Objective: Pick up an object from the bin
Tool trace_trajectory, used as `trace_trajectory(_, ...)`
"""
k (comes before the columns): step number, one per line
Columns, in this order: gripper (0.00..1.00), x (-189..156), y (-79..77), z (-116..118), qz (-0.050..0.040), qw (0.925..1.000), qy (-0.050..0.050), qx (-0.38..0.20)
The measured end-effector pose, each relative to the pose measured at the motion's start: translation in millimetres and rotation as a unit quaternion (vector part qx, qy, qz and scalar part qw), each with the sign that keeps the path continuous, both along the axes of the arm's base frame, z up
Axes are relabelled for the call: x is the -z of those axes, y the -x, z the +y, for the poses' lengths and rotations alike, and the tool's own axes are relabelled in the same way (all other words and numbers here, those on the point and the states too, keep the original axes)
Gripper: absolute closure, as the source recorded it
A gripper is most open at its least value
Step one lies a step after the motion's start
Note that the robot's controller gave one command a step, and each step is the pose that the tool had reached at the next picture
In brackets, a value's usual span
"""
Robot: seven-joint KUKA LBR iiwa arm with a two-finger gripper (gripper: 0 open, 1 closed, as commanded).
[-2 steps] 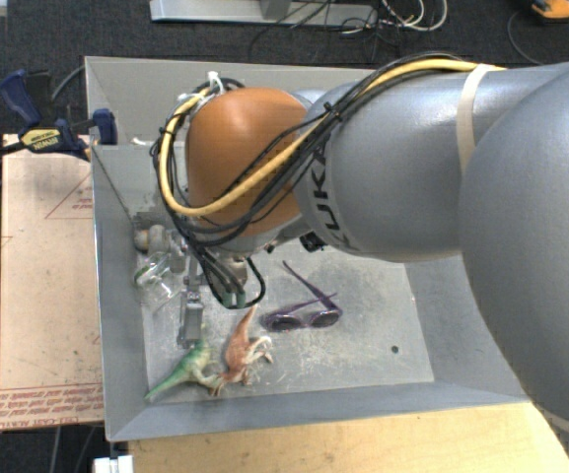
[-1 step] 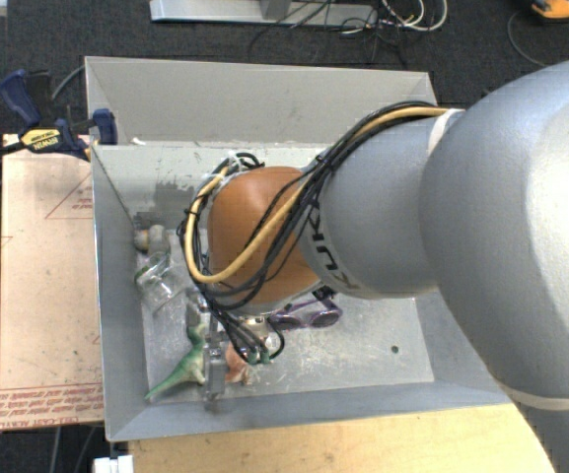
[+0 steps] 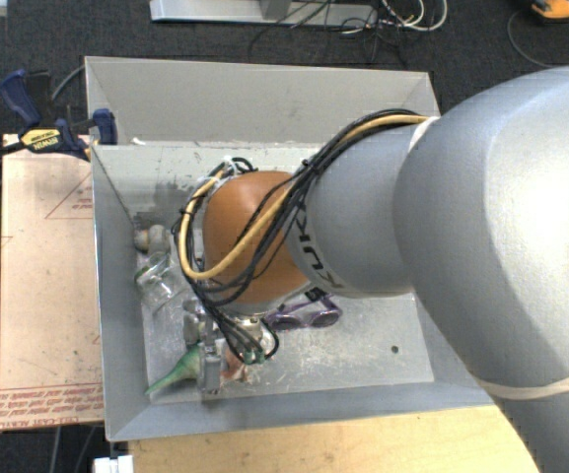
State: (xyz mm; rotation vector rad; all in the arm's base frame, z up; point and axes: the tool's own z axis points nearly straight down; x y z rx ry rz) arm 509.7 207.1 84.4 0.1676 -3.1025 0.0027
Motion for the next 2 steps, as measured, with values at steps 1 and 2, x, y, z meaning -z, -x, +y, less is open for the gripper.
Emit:
trace_trajectory(1, 1.00, 0.0, 0.0, 0.0, 0.0000, 1.0000, 0.000, 0.000)
trace_trajectory(2, 1.00, -45.7, -19.9, 13.6, -0.0006, 0.9992, -0.002, -0.040)
